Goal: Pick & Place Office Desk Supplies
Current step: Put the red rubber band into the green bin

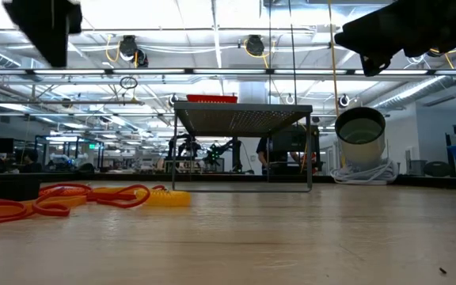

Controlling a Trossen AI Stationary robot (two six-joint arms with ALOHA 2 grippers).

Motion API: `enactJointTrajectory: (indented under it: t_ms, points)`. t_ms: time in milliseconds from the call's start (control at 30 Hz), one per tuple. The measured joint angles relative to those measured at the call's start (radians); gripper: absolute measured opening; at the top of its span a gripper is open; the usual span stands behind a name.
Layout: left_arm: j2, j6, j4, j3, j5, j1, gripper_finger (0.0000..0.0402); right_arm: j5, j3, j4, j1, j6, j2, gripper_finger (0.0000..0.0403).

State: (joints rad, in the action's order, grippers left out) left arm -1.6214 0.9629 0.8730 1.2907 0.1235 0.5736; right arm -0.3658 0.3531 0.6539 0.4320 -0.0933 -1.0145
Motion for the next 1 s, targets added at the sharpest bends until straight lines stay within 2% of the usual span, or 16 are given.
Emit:
enactJointTrajectory:
  t_ms: [200, 400, 533, 733, 1000]
  points:
    - [-0.029, 0.06, -0.026, -0.097, -0.039, 0.004, 0.025, 0.0, 0.0, 0.001, 0.001, -0.003, 0.0, 0.008]
    - [-0.028, 0.068, -0.124, -0.194, -0.077, 0.004, 0.025, 0.001, 0.0, 0.001, 0.001, -0.019, 0.0, 0.0078]
    - [-0.028, 0.059, -0.192, -0.245, -0.078, -0.008, 0.025, 0.001, 0.0, 0.008, 0.001, -0.019, 0.0, 0.0078]
    - [-0.028, 0.052, -0.194, -0.282, -0.071, -0.029, 0.025, 0.001, 0.0, 0.007, 0.001, -0.018, 0.0, 0.0077]
    - [-0.028, 0.067, -0.126, -0.289, 0.047, -0.064, 0.025, 0.001, 0.0, 0.007, 0.001, -0.018, 0.0, 0.0077]
